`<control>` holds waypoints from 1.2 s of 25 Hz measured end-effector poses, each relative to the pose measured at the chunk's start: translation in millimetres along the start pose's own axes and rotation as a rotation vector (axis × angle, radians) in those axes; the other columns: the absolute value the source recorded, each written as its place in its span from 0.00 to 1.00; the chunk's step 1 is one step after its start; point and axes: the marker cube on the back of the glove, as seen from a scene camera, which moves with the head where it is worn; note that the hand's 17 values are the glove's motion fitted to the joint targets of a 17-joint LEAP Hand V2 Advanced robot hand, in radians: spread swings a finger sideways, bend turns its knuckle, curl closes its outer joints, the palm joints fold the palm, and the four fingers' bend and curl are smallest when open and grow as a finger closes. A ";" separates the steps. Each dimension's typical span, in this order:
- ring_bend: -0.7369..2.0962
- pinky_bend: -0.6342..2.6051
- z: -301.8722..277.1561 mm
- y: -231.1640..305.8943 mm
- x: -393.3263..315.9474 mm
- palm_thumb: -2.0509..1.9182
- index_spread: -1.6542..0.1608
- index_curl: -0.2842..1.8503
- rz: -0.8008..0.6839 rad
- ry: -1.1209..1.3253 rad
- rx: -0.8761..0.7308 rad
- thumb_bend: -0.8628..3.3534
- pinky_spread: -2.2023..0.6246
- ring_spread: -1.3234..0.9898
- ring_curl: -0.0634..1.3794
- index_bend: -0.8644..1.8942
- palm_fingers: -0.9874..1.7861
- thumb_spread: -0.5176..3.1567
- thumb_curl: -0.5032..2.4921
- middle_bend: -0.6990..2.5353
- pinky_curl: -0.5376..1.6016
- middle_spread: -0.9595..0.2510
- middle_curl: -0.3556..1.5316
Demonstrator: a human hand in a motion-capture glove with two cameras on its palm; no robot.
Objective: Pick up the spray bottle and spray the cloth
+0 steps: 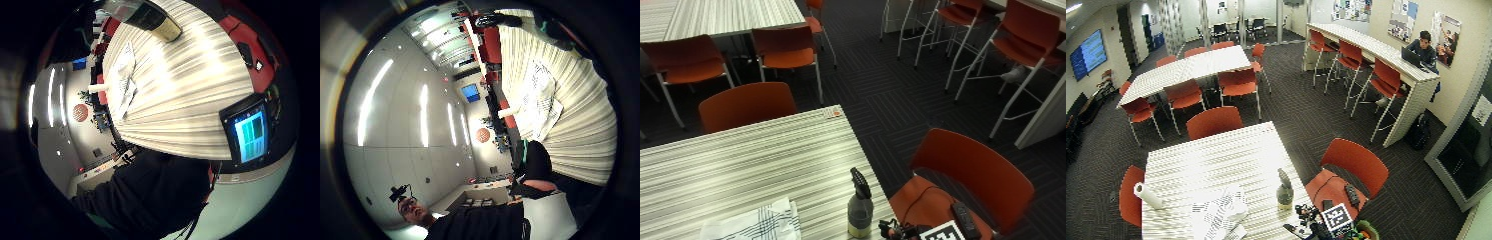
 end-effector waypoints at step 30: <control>0.40 0.34 -19.0 -53.3 41.7 0.70 0.66 0.23 0.006 -0.019 0.159 0.20 0.83 0.56 0.28 0.36 0.39 0.39 0.32 0.27 0.42 0.66 0.37</control>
